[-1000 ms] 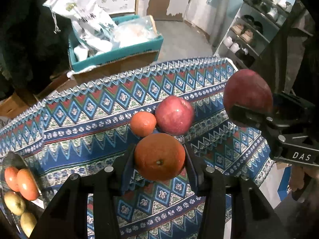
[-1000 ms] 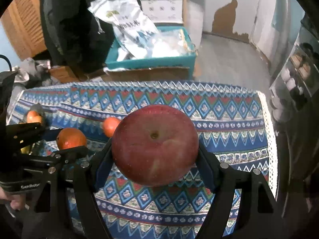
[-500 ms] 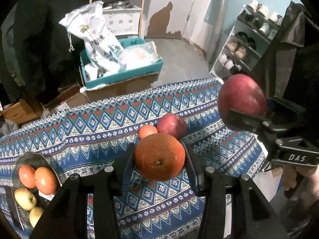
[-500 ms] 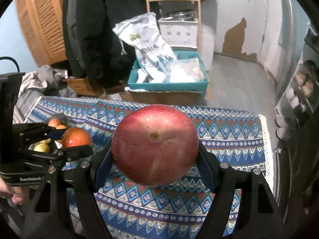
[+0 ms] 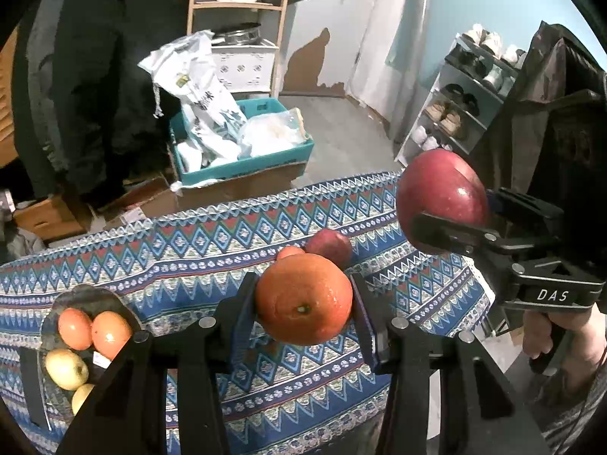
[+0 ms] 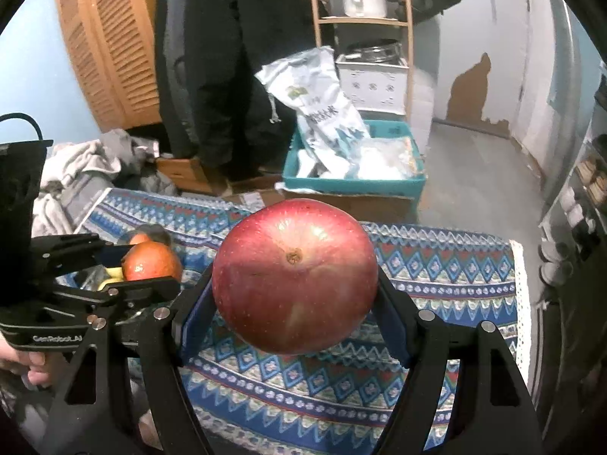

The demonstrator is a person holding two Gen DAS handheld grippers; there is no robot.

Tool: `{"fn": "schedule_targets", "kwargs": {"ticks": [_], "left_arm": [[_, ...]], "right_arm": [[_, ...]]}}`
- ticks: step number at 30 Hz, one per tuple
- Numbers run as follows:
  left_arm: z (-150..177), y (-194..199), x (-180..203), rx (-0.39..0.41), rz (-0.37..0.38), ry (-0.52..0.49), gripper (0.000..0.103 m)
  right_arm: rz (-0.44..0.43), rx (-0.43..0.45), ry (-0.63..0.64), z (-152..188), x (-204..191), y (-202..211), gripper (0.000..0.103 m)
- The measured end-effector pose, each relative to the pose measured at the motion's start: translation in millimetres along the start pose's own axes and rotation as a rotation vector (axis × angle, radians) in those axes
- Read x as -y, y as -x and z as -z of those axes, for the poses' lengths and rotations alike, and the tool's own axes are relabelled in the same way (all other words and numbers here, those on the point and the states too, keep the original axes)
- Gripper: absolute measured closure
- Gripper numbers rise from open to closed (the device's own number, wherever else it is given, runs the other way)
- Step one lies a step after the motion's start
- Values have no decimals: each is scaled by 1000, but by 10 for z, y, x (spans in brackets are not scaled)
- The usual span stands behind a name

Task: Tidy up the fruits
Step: 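Carry the small orange with the left tool while the right tool carries the red apple toward the bowl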

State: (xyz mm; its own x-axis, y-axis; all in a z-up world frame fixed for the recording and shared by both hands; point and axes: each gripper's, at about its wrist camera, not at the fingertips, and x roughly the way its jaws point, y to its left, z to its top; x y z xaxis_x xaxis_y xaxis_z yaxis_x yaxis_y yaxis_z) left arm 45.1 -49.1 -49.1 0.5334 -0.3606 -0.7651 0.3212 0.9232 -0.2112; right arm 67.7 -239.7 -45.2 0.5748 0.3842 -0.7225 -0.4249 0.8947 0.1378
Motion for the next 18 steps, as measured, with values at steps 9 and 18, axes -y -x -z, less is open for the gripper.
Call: {"fn": "schedule_targets", "kwargs": {"ticks": [9,18], "left_arm": [[100,194,-265,23,-15,44,55],[268,341,-661,28,-48,116,55]], "right_arm": [[-60,1,30,-171,-335,-118,27],[-121,-24,64,-301,-729,-326,27]]}}
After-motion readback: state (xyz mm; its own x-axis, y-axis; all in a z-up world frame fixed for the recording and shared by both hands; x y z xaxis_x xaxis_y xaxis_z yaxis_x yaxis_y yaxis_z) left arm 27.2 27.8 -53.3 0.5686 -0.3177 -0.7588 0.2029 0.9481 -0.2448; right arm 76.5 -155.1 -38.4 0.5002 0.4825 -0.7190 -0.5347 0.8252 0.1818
